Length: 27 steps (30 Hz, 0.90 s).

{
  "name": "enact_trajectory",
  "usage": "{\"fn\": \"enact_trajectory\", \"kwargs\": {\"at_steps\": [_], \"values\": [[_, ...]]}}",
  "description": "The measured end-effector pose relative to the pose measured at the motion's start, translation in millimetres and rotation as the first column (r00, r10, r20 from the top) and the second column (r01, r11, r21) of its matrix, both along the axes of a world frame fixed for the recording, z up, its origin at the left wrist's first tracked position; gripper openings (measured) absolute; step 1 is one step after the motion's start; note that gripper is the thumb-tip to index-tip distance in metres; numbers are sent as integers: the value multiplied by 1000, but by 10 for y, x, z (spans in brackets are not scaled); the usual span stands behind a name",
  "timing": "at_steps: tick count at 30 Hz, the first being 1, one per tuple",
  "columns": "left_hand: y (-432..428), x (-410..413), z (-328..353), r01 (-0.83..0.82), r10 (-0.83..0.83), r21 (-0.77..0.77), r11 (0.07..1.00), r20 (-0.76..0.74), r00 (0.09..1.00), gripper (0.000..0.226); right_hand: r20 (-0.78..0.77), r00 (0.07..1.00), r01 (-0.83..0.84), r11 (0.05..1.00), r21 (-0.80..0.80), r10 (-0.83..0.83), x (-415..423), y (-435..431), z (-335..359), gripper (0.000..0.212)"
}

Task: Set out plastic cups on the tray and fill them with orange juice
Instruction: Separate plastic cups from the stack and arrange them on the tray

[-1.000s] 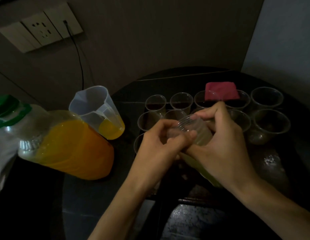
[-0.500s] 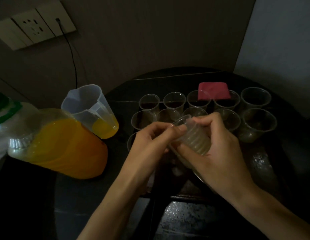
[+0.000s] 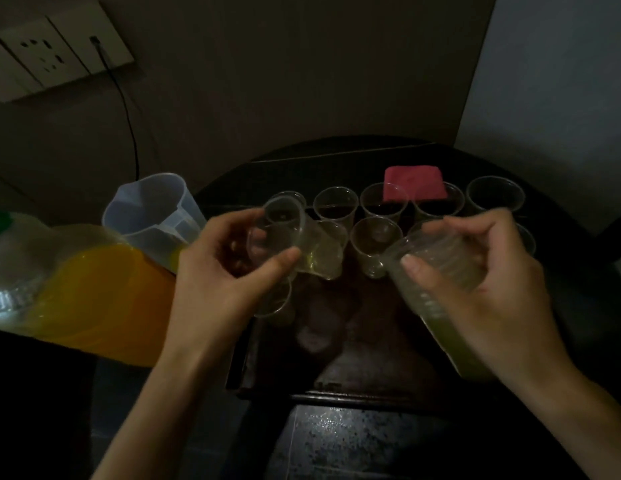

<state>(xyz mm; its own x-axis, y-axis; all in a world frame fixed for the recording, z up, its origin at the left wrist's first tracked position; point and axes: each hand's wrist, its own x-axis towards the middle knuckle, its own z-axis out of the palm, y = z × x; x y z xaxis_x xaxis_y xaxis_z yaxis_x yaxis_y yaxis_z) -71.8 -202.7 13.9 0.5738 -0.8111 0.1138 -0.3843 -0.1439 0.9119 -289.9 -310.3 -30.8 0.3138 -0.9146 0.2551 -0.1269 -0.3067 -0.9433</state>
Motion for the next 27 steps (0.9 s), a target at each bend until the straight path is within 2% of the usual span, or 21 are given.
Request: {"fn": "enact_trajectory", "kwargs": {"at_steps": [4, 7, 13, 21, 27], "values": [[-36, -37, -218, 35, -56, 66, 997, 368, 928, 65, 79, 997, 17, 997, -70, -11, 58, -16, 52, 54], [-66, -45, -356, 62, -114, 121, 991, 492, 863, 69, 123, 992, 27, 994, -105, -14, 85, -46, 75, 53], [-73, -105, -399, 91, -138, 111, 990, 560, 817, 69, 153, 988, 50, 990, -131, -29, 83, -124, 91, 54], [-96, -150, -549, 56, -228, 275, 960, 646, 729, 71, 158, 986, 75, 990, -119, -55, 53, -175, 71, 55], [-118, -131, -639, 15, -233, 309, 951, 683, 692, 75, 142, 987, 98, 987, -126, -80, 54, -202, 47, 56]]}}
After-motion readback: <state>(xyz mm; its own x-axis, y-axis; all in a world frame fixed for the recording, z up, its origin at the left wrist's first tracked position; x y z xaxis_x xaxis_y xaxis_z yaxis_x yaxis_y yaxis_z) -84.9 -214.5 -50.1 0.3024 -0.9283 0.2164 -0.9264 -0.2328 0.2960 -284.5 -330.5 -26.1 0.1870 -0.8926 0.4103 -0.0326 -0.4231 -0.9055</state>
